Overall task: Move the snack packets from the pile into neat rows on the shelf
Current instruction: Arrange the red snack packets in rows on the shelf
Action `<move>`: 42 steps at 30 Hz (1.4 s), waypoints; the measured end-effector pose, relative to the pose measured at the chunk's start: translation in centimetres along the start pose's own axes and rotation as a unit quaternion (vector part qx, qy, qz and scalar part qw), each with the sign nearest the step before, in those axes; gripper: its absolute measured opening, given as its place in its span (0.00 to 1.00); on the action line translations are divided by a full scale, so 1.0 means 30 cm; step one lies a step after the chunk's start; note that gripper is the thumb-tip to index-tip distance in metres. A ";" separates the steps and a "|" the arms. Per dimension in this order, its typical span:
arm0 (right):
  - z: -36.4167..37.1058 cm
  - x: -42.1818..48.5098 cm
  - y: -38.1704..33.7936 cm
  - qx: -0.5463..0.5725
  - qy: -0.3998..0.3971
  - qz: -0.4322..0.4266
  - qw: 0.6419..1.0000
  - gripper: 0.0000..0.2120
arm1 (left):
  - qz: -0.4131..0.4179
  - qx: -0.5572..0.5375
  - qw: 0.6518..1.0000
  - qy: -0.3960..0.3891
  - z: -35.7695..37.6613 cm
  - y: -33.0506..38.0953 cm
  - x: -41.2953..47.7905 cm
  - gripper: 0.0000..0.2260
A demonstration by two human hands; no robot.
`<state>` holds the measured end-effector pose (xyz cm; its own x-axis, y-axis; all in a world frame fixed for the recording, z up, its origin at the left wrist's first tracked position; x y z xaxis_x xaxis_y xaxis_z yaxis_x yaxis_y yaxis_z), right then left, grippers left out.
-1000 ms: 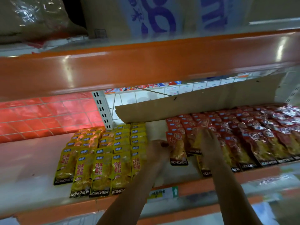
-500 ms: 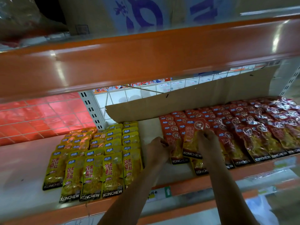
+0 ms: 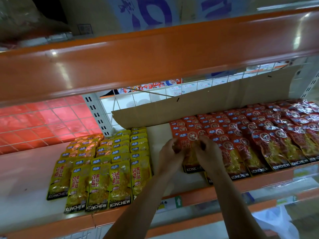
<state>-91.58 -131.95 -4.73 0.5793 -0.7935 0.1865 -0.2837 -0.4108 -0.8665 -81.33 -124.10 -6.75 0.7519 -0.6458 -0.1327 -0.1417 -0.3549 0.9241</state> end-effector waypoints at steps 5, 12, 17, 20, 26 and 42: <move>-0.005 0.005 0.030 -0.090 0.054 -0.009 0.994 0.18 | -0.033 -0.030 0.999 0.021 -0.023 -0.034 -0.009 0.12; -0.002 0.009 0.059 -0.137 0.043 0.014 0.990 0.19 | -0.044 0.033 0.998 0.024 -0.017 -0.047 -0.032 0.12; 0.002 0.008 0.058 -0.144 0.042 0.012 0.989 0.19 | -0.043 0.073 0.996 0.028 -0.001 -0.041 -0.031 0.15; 0.009 0.009 0.057 -0.136 0.044 0.005 0.990 0.19 | -0.044 0.089 0.995 0.025 -0.001 -0.039 -0.035 0.18; 0.021 0.010 0.043 -0.138 0.033 0.010 0.990 0.19 | -0.045 0.117 0.992 0.008 0.005 -0.038 -0.051 0.18; 0.246 -0.044 -0.125 -0.131 -0.023 -0.091 0.987 0.18 | 0.102 0.195 0.967 0.130 -0.228 -0.018 -0.041 0.11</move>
<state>-85.64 -126.04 -5.15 0.6717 -0.6772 0.3004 -0.3568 -0.6511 -0.6699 -77.79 -118.50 -4.63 0.8113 -0.5564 0.1797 -0.4989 -0.4985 0.7089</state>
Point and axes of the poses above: each hand's wrist, its own x-axis towards the middle knuckle, its own z-axis out of the palm, y = z × x, the point moved 1 cm from there along x, towards the middle knuckle, and after that the axes turned 6 degrees about -z, right-handed, at the moved point
